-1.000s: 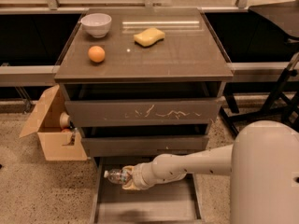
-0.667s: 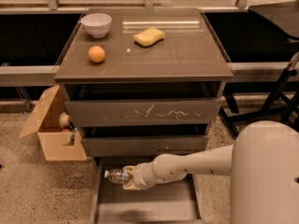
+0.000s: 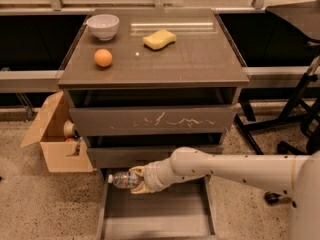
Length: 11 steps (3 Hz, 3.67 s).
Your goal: Pick water bottle from bottom drawer and place on counter
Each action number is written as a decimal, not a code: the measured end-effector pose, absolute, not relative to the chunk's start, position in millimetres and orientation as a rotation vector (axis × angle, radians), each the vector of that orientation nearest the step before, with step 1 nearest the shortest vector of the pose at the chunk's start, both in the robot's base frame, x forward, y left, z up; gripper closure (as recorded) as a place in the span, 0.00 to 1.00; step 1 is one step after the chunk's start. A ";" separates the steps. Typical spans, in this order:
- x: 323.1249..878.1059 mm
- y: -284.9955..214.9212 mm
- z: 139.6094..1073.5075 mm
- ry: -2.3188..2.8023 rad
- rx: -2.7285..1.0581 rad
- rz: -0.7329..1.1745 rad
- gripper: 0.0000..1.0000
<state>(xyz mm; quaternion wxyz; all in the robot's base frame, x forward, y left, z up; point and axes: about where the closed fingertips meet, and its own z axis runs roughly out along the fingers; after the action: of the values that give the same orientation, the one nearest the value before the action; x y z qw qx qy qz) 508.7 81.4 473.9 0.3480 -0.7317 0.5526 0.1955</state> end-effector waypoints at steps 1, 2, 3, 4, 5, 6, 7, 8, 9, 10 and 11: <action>509.7 76.1 527.9 1.371 -1.929 0.482 1.00; 511.3 71.4 583.9 1.327 -1.960 0.388 1.00; 510.7 72.2 586.9 1.320 -1.952 0.398 1.00; 514.9 69.9 638.2 1.251 -1.916 0.396 1.00; 502.2 56.3 703.7 1.190 -1.922 0.367 1.00; 489.9 43.0 771.8 1.149 -1.939 0.278 1.00; 483.3 29.0 832.8 1.157 -1.989 0.098 1.00; 483.3 29.0 832.8 1.157 -1.989 0.098 1.00; 498.9 20.8 845.4 1.143 -1.969 0.084 1.00; 538.6 -6.6 882.8 1.162 -1.928 0.035 1.00; 563.3 -22.8 910.4 1.184 -1.892 -0.001 1.00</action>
Offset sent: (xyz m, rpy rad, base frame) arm 0.0026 -0.0189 0.1672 -0.0663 -0.1900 0.0477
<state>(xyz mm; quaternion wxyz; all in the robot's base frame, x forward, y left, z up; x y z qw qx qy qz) 563.3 -22.8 910.4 0.4393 -0.7614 0.4767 -0.0003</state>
